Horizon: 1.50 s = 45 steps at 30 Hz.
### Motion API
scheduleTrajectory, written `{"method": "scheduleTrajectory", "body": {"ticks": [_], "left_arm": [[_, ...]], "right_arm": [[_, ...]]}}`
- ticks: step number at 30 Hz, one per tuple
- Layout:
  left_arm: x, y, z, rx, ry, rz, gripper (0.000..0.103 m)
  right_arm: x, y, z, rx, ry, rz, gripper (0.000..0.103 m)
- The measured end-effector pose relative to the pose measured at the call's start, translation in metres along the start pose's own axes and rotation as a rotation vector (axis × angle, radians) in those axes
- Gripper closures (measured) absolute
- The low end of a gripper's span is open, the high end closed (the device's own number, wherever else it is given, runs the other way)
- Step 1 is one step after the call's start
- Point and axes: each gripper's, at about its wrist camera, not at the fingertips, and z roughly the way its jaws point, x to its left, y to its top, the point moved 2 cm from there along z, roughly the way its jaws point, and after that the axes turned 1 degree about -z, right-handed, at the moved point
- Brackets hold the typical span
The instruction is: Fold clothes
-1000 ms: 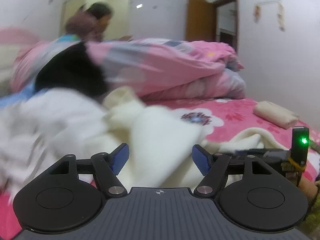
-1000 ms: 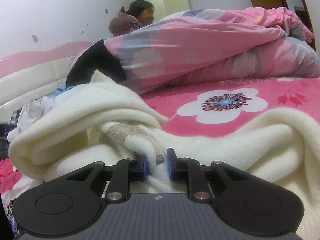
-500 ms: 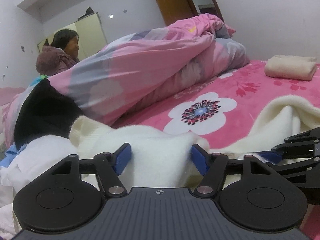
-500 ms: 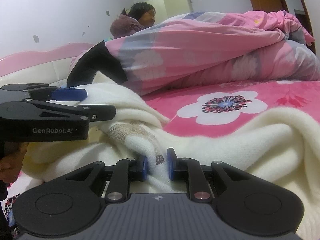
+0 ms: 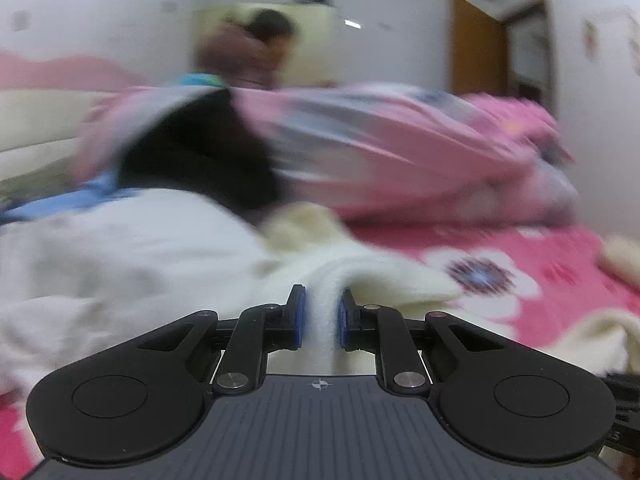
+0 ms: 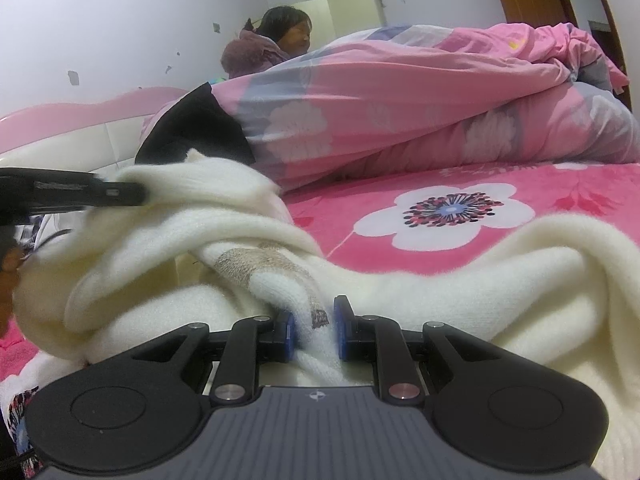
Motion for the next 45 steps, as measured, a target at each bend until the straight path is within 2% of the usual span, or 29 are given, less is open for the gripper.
{"method": "scheduleTrajectory", "body": {"ticks": [4,8,10,12,14,16,19,23,25,26,28,30,32,34,36,38,42,44,45], "left_arm": [[0.069,0.007,-0.045,-0.070,0.131,-0.138,0.088],[0.134,-0.006,-0.082,-0.088,0.325,-0.259,0.088],[0.163,-0.022,-0.080,0.006,0.392,-0.345,0.084],[0.185,-0.044,-0.078,0.114,0.423,-0.460,0.082],[0.194,-0.061,-0.083,0.138,0.421,-0.527,0.078],[0.193,-0.069,-0.095,0.094,0.441,-0.545,0.067],[0.197,-0.072,-0.113,0.014,0.475,-0.594,0.066],[0.200,-0.064,-0.131,-0.088,0.549,-0.578,0.066],[0.203,-0.062,-0.138,-0.153,0.570,-0.580,0.063],[0.204,-0.062,-0.142,-0.190,0.576,-0.585,0.059],[0.206,-0.062,-0.147,-0.253,0.570,-0.604,0.055],[0.205,-0.063,-0.148,-0.281,0.568,-0.619,0.055],[0.201,-0.062,-0.148,-0.302,0.562,-0.594,0.055],[0.192,-0.059,-0.146,-0.317,0.551,-0.548,0.055],[0.181,-0.057,-0.144,-0.327,0.528,-0.494,0.055],[0.164,-0.057,-0.135,-0.298,0.450,-0.434,0.054],[0.127,-0.060,-0.099,-0.166,0.267,-0.311,0.052],[0.111,-0.063,-0.078,-0.093,0.193,-0.251,0.052],[0.106,-0.066,-0.070,-0.066,0.175,-0.237,0.051]], "right_arm": [[0.000,0.000,0.000,0.002,-0.002,-0.002,0.083],[0.001,0.000,0.000,0.004,-0.006,-0.004,0.083],[0.001,0.000,0.001,0.006,-0.009,-0.006,0.084],[0.002,0.000,0.001,0.010,-0.015,-0.009,0.083],[0.003,0.001,0.001,0.015,-0.023,-0.017,0.083],[0.005,0.002,0.001,0.023,-0.036,-0.031,0.082],[0.009,0.005,0.001,0.037,-0.055,-0.062,0.080],[0.018,0.013,-0.008,0.061,-0.088,-0.123,0.073],[0.024,0.022,-0.022,0.048,-0.068,-0.116,0.069],[0.027,0.026,-0.029,0.040,-0.056,-0.111,0.064],[0.035,0.037,-0.041,0.018,0.009,-0.078,0.061],[0.045,0.047,-0.046,0.011,0.104,-0.023,0.060],[0.057,0.051,-0.041,0.042,0.220,0.044,0.060],[0.071,0.051,-0.025,0.091,0.281,0.086,0.060],[0.083,0.047,-0.003,0.135,0.289,0.105,0.060],[0.094,0.042,0.019,0.173,0.297,0.124,0.060],[0.118,0.030,0.060,0.195,0.268,0.074,0.063],[0.133,0.025,0.069,0.173,0.229,-0.012,0.065],[0.135,0.026,0.068,0.156,0.219,-0.028,0.074]]}}
